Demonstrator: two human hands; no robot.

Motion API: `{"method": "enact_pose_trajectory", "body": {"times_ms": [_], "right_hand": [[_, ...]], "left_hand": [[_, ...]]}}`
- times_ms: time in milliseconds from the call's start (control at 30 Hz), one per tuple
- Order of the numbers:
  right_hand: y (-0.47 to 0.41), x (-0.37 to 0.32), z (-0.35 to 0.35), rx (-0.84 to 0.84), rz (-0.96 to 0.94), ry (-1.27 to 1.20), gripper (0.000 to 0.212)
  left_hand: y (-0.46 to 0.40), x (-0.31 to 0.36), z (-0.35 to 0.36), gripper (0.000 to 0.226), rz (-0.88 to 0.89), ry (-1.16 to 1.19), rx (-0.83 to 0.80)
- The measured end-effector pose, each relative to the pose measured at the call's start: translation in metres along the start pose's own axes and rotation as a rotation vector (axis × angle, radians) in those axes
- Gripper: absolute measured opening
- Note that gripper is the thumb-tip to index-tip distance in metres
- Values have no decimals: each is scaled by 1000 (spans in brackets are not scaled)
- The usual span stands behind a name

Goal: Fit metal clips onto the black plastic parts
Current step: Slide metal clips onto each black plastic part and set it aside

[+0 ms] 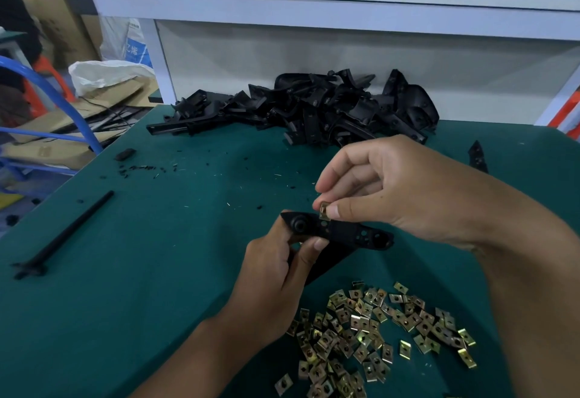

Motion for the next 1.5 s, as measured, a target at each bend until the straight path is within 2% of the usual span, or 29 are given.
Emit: {"method": "enact_pose_trajectory", "body": {"times_ms": [367,567,700,867,1033,1167,1233,1333,1400,1500], "right_hand": [[0,1,2,61,46,64,12],[4,0,6,75,66,206,10],[8,1,12,134,66,352,14],[7,0,16,138,43,380,17],[4,1,1,37,55,303,22],[2,26,-38,138,142,323,9],[-3,46,-42,93,283,431,10],[-18,73,-25,-80,444,544,15],[-32,87,-9,-143,457,572,19],[-53,105,11,-149,424,488,20]], "left_hand": [[0,0,0,10,-13,-28,18],[5,-13,2,11,-41,-45,-21],[6,-14,5,14,2,-100,-74],[4,-12,1,17,-41,30,7],[0,-8,1,16,-58,0,59],[-1,-10,-1,16,-104,47,87],[-1,-12,-3,17,-124,66,96],[0,-15,-3,21,-168,116,95],[1,-16,-1,26,-181,124,67],[0,-15,0,22,-148,48,17]]}}
Point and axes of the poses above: each hand's wrist, its own y-axis away from the middle knuckle, its own z-axis out of the palm, x = y × z, the point moved 3 cm from there along -y, towards the middle knuckle, and after that the axes turned 7 degrees about z, right-handed, at the moved point
